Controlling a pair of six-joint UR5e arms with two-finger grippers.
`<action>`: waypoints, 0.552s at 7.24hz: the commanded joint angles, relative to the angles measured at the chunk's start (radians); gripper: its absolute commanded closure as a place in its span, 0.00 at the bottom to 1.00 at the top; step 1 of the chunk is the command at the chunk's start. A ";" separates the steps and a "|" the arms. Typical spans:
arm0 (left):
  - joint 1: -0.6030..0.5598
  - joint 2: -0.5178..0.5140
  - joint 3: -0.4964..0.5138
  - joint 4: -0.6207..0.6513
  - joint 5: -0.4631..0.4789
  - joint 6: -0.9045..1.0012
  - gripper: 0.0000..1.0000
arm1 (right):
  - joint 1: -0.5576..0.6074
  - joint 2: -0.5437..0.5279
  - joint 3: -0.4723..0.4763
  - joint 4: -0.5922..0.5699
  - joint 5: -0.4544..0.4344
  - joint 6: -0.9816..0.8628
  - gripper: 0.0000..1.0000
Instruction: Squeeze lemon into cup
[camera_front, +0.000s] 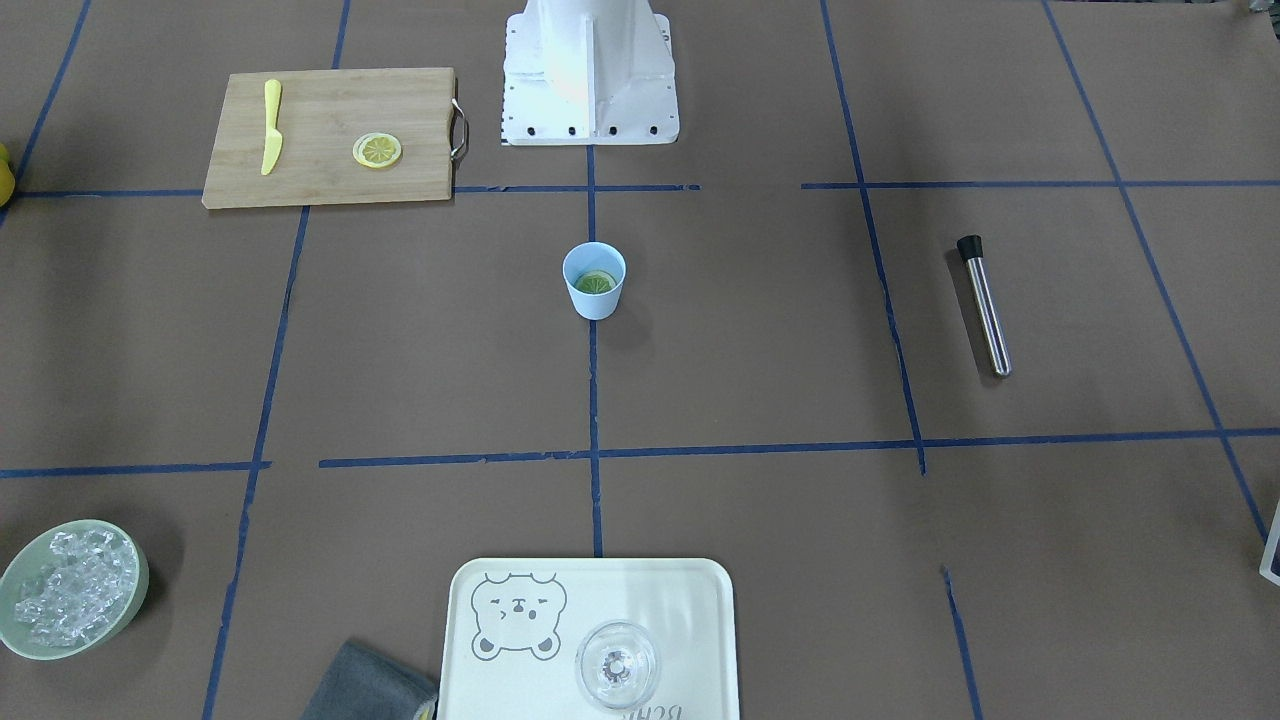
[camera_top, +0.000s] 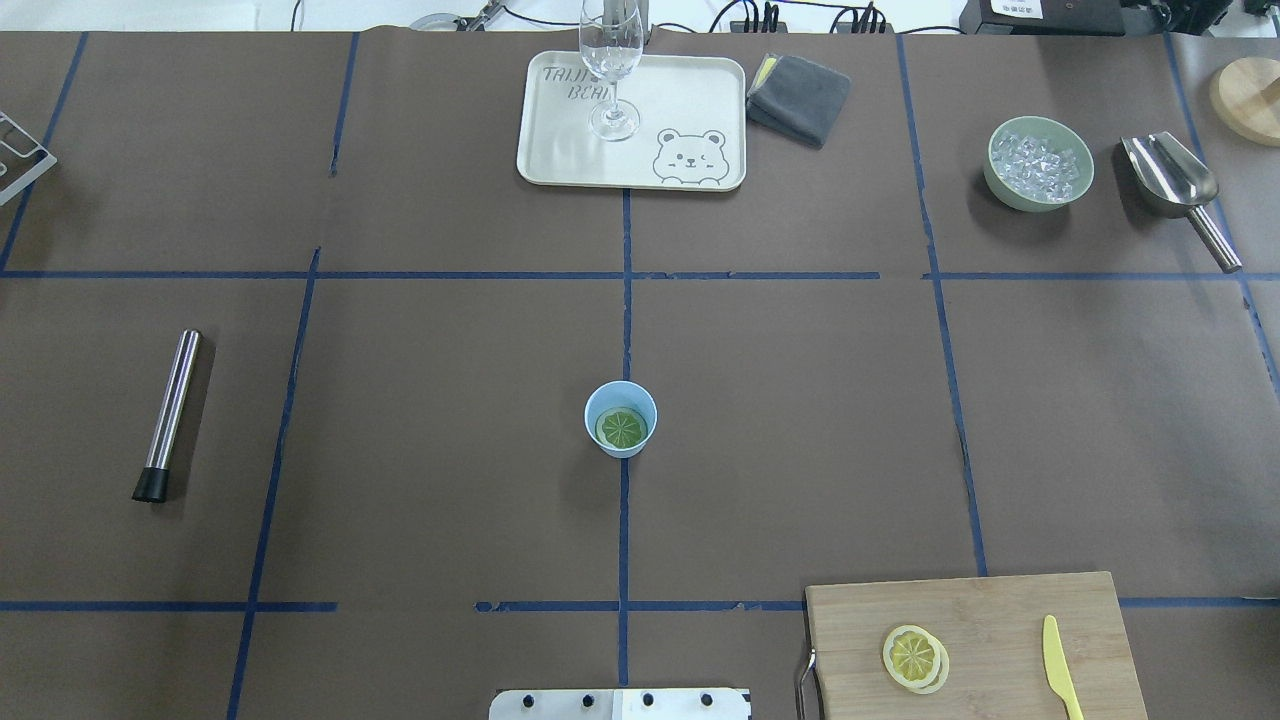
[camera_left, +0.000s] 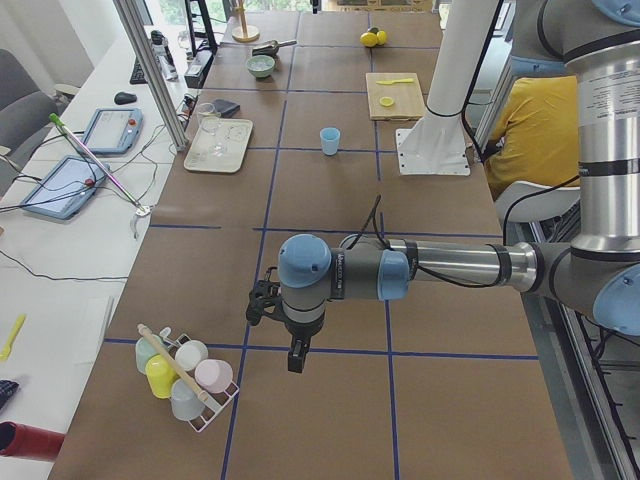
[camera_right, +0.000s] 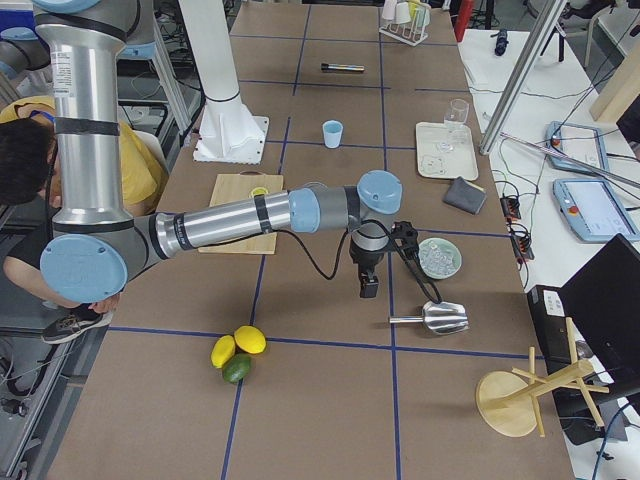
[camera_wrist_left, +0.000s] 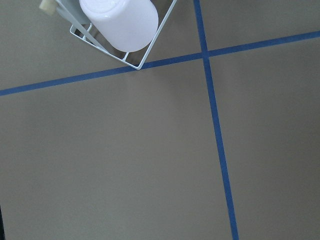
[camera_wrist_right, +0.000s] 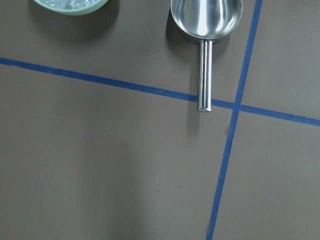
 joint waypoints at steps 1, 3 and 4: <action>0.000 -0.025 -0.001 -0.027 0.003 -0.004 0.00 | -0.003 -0.014 -0.020 0.009 -0.003 0.002 0.00; 0.000 -0.043 0.015 -0.024 0.010 -0.004 0.00 | 0.002 -0.019 -0.081 0.023 -0.005 -0.068 0.00; 0.000 -0.039 0.016 -0.026 0.005 -0.002 0.00 | 0.025 -0.020 -0.112 0.025 0.018 -0.097 0.00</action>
